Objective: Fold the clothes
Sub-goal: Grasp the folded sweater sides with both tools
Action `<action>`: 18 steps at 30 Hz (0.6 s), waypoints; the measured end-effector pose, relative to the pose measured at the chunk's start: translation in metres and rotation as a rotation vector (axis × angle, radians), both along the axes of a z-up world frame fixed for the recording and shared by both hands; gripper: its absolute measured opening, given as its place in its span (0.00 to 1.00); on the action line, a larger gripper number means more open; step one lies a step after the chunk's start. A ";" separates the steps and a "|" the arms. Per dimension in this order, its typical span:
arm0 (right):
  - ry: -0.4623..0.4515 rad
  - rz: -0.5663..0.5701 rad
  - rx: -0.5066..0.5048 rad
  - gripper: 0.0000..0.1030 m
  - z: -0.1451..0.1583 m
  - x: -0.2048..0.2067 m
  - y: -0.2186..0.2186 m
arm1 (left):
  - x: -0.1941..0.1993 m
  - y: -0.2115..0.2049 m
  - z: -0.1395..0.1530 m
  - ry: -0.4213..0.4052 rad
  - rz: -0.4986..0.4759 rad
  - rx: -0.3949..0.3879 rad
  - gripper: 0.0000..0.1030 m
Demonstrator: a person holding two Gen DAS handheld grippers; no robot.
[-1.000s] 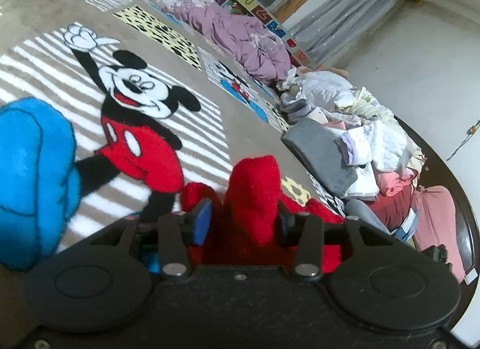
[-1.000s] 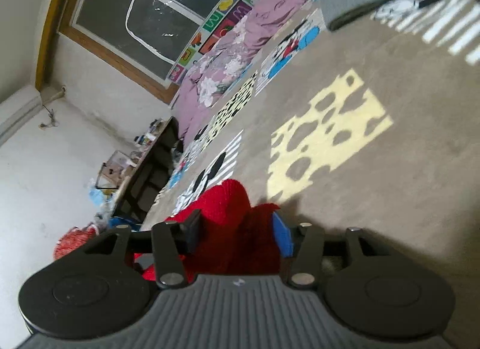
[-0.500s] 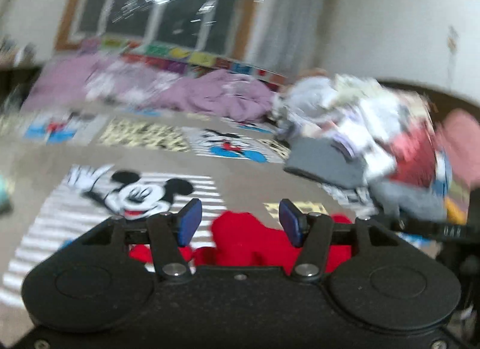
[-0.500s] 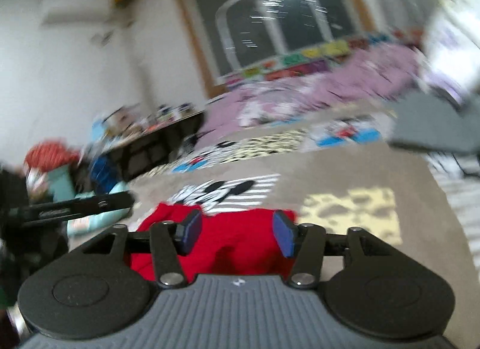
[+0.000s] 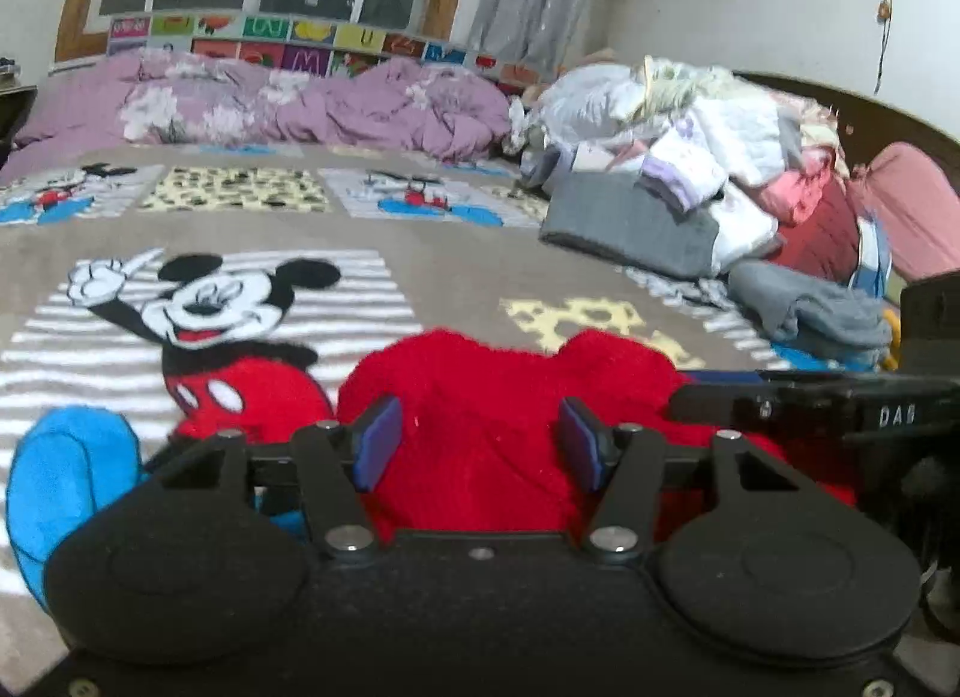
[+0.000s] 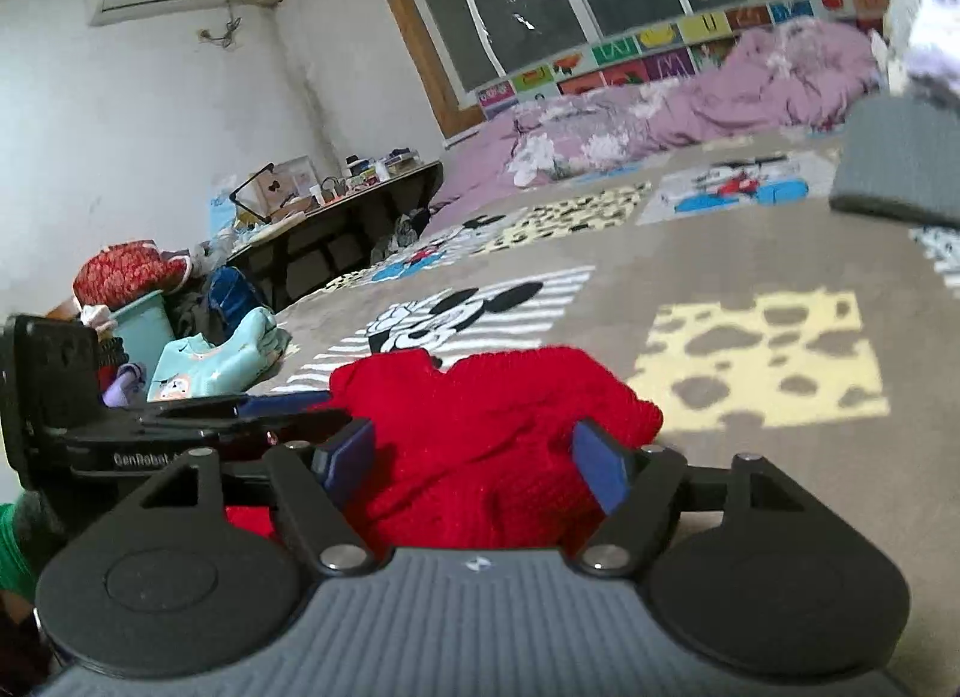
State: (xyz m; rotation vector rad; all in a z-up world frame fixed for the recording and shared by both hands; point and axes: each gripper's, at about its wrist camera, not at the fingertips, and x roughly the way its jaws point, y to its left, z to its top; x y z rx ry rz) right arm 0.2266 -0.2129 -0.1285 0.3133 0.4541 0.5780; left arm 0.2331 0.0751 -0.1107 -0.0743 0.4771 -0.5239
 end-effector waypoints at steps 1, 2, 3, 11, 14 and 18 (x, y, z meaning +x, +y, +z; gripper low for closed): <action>0.008 0.002 0.005 0.71 -0.002 0.001 0.000 | 0.001 0.000 -0.002 0.008 0.001 -0.002 0.55; 0.009 0.005 0.002 0.71 -0.004 0.001 0.001 | 0.002 0.000 -0.004 0.017 0.001 -0.006 0.56; 0.011 0.006 -0.001 0.71 -0.005 0.001 0.002 | 0.003 0.001 -0.004 0.024 0.001 -0.015 0.56; -0.110 -0.044 -0.076 0.71 0.017 -0.023 0.008 | -0.016 0.000 0.015 -0.051 0.016 0.000 0.56; -0.188 -0.060 -0.125 0.71 0.031 -0.043 0.010 | -0.030 0.001 0.031 -0.106 0.010 -0.003 0.56; -0.244 -0.039 -0.198 0.68 0.041 -0.069 0.018 | -0.052 -0.005 0.036 -0.153 -0.036 0.040 0.56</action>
